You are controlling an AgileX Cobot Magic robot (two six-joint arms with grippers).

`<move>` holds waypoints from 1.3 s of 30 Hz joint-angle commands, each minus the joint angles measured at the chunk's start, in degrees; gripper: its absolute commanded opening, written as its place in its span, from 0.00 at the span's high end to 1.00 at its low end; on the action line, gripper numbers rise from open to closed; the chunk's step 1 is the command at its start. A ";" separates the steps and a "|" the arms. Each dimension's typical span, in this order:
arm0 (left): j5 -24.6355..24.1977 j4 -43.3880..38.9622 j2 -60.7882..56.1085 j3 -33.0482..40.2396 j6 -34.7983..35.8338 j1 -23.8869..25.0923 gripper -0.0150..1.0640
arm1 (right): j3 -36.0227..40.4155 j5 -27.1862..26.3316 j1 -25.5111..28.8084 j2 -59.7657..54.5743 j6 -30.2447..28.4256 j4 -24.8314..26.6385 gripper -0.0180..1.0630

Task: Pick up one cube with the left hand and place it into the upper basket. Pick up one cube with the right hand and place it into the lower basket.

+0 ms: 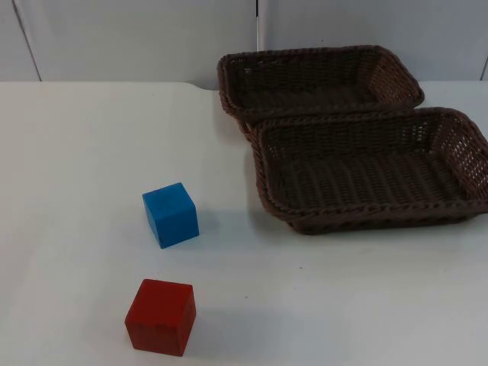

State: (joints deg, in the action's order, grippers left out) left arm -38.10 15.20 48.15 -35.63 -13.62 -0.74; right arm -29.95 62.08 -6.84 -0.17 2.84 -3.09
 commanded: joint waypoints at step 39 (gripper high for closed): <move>2.45 14.36 42.98 -24.79 -19.28 -7.26 0.01 | 0.40 -0.31 0.39 0.17 -0.41 0.24 0.01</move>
State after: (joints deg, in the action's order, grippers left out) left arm -36.04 30.33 89.73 -58.99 -32.52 -7.16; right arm -29.95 62.08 -6.84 -0.17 2.84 -3.09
